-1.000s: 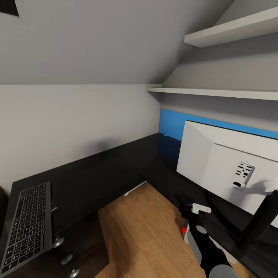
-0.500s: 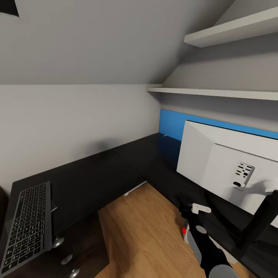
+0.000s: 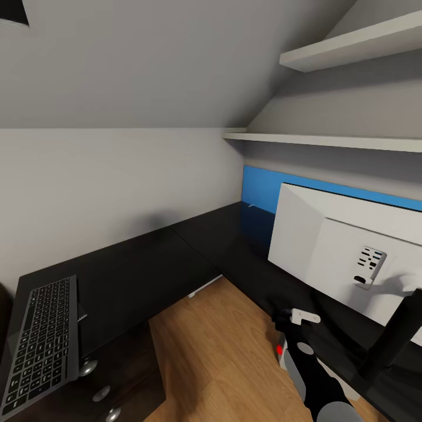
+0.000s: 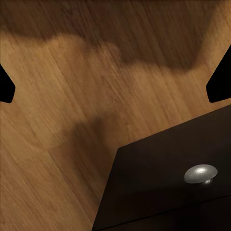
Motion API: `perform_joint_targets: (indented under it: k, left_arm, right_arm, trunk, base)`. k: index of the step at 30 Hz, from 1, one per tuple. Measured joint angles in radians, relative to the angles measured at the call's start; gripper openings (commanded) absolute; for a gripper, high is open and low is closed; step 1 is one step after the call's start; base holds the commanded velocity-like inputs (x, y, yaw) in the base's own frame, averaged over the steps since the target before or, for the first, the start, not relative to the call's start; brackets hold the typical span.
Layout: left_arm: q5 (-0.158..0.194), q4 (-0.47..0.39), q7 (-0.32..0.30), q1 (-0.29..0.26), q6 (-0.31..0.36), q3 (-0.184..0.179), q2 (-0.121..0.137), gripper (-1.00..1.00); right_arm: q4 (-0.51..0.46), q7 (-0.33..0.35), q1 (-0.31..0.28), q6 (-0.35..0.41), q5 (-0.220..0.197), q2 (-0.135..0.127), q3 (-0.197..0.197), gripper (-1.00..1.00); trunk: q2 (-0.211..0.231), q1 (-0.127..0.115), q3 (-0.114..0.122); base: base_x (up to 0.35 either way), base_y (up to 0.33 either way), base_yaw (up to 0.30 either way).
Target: In the bedroom, organize the workspace by keeping the computer under the desk, ensuring the monitor is on the desk, placing the keyboard on the desk next to the monitor, placing the mouse on the desk next to the keyboard, moving the folder from the swivel chair onto the desk next to the mouse, stacking the notebook on top of the folder with the pen on top of the notebook, and positioning the swivel chair next to the desk.
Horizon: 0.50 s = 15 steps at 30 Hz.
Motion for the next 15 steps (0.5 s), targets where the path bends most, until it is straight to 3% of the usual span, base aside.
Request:
perform_joint_targets:
  k: [15]
  left_arm:
    - [0.000,0.000,0.000,0.000,-0.001,0.000,0.000,1.00]
  right_arm:
    - [0.000,0.000,0.000,0.000,0.000,0.000,0.000,1.00]
  trunk:
    - [0.000,0.000,0.000]
  base:
    - [0.068,0.000,0.000]
